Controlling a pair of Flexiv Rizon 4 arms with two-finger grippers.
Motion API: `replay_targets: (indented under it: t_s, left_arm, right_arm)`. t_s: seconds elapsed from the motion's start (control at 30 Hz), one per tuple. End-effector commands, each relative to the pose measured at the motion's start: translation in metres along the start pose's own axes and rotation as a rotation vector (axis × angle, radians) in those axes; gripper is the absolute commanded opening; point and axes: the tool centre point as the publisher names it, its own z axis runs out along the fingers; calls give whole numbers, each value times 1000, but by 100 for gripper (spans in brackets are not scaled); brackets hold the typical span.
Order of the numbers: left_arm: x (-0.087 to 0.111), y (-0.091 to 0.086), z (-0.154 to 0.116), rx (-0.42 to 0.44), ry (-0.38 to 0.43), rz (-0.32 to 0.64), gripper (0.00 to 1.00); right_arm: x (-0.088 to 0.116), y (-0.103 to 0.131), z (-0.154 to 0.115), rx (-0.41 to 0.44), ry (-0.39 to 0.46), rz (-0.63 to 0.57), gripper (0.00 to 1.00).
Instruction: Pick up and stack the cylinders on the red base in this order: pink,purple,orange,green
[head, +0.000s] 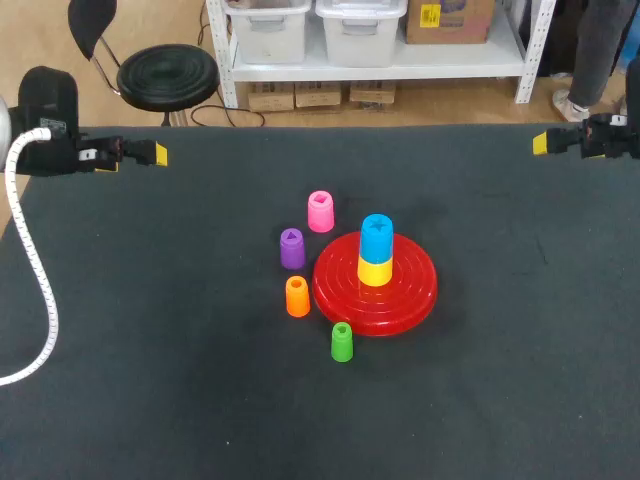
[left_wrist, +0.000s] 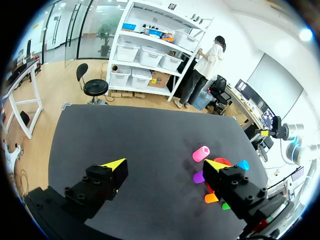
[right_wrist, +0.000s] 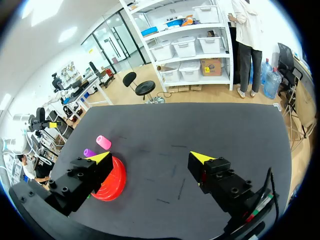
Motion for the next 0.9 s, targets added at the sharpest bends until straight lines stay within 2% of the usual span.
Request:
replay_targets:
  t_s: [0.03, 0.67, 0.7, 0.8, 0.87, 0.9]
  left_arm:
    - [-1, -2, 0, -8, 4, -2, 100]
    - [-1, -2, 0, -8, 4, -2, 100]
    - [0, -4, -2, 18, -17, 46, 100]
    - [2, -13, -6, 93, 17, 226, 100]
    - [4, -19, -9, 186, 45, 364, 100]
    - [6, -22, -11, 204, 45, 433, 100]
  right_arm:
    - [0, 0, 0, 1, 0, 0, 100]
    - [0, 0, 0, 1, 0, 0, 100]
    - [0, 0, 0, 1, 0, 0, 100]
    - [0, 0, 0, 1, 0, 0, 100]
    - [0, 0, 0, 1, 0, 0, 100]
    - [0, 0, 0, 1, 0, 0, 100]
